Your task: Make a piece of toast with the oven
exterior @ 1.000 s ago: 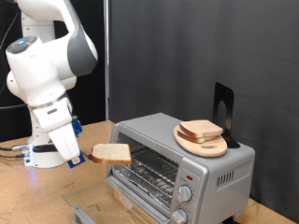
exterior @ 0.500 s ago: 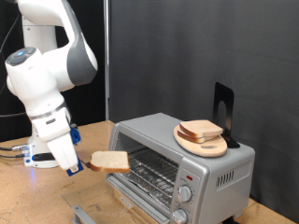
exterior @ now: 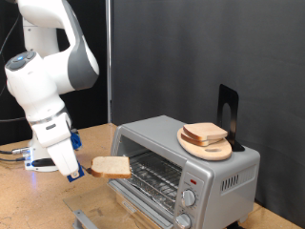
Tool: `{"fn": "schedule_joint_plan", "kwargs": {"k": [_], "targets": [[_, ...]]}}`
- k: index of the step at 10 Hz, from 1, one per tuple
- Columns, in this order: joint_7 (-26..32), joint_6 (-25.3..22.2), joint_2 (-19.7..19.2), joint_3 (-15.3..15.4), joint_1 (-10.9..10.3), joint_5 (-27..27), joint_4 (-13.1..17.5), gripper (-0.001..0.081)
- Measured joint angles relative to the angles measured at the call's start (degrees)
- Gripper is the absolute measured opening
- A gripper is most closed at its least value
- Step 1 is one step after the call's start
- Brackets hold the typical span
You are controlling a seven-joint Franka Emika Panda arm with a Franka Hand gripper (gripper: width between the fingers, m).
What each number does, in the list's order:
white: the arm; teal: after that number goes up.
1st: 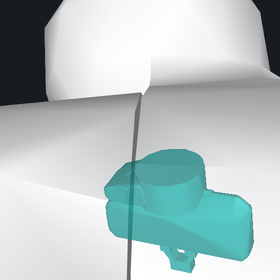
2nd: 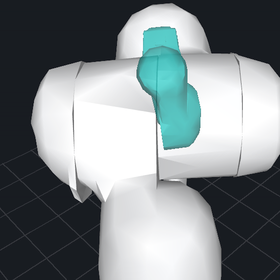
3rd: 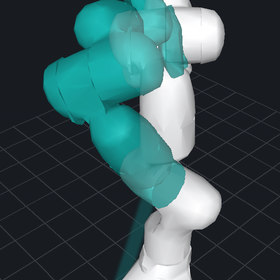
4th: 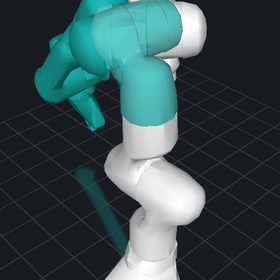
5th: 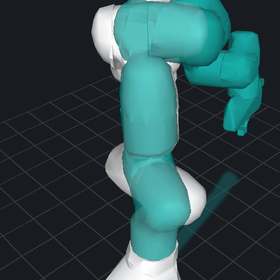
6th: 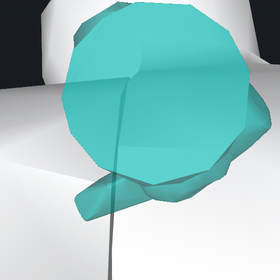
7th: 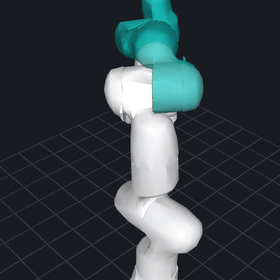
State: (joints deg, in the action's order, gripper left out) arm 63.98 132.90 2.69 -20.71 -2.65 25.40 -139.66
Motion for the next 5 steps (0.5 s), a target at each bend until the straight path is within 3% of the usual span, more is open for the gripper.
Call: {"fn": "schedule_joint_plan", "kwargs": {"k": [5], "targets": [[-4.3,4.5,-1.7,3.2,-1.2,-0.6,-1.0,0.0325]]}}
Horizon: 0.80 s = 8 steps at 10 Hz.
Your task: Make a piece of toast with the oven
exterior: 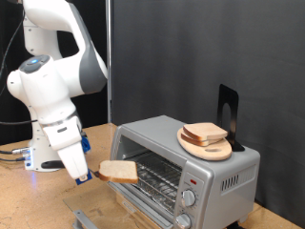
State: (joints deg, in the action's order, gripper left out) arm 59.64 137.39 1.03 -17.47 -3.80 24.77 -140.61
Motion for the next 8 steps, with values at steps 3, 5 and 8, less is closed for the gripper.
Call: {"fn": "schedule_joint_plan", "kwargs": {"k": [3,5,8], "targets": [[-0.3,1.4,-0.2,2.4,-1.1,1.6,-1.1,0.0325],[-0.5,2.2,-0.2,3.8,-1.6,2.4,-1.8,0.0325],[-3.1,4.9,-0.1,5.8,-2.4,2.6,-3.1,0.0325]]}}
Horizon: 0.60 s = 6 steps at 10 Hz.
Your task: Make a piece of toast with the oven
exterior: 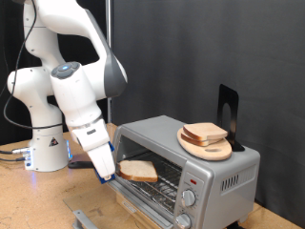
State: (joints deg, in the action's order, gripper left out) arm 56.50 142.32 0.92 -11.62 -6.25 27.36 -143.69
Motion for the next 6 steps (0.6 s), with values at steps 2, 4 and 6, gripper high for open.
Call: {"fn": "schedule_joint_plan", "kwargs": {"k": [2,4,6], "targets": [[-0.6,1.9,0.1,1.4,-0.6,-0.5,-0.8,0.0325],[-1.6,2.4,0.6,2.6,-1.1,-1.0,-1.3,0.0325],[-2.8,2.5,1.1,3.5,-1.3,-2.1,-1.7,0.0325]]}}
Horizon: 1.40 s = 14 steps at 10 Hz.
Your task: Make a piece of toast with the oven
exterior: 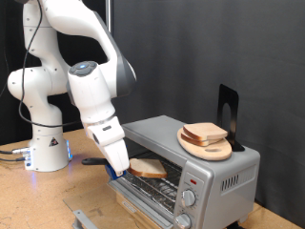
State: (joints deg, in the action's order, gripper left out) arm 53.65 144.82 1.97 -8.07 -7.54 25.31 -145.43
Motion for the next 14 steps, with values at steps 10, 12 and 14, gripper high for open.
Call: {"fn": "schedule_joint_plan", "kwargs": {"k": [10,12,14], "targets": [[0.0,2.1,3.2,-0.7,2.5,-9.2,-5.5,0.0325],[0.1,2.1,3.7,-1.0,3.2,-10.1,-5.9,0.0325],[-1.9,1.8,4.1,-1.0,3.9,-13.1,-6.0,0.0325]]}}
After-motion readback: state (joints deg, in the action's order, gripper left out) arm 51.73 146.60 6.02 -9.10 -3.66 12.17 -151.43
